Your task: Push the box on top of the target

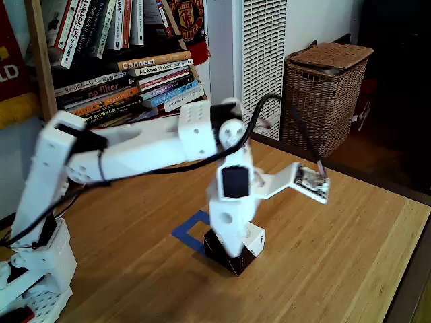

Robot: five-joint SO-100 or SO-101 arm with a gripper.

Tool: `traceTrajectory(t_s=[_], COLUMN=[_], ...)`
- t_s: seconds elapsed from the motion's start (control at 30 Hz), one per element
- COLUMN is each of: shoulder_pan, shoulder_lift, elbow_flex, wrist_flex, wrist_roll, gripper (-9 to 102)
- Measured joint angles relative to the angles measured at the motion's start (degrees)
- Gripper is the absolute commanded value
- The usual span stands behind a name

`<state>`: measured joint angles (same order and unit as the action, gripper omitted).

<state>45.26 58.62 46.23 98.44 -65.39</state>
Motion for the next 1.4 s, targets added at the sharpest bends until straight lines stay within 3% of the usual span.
traceTrajectory(t_s=[0.23,1.13,1.4], shoulder_pan=[0.0,-5.3,-5.2], shoulder_lift=[-3.1,-15.7,-14.0], elbow_flex=[-6.9,-20.2,-3.3], wrist_flex=[0.0,-0.3,-15.3], wrist_roll=[9.8,18.5,18.3], gripper=[0,0,0])
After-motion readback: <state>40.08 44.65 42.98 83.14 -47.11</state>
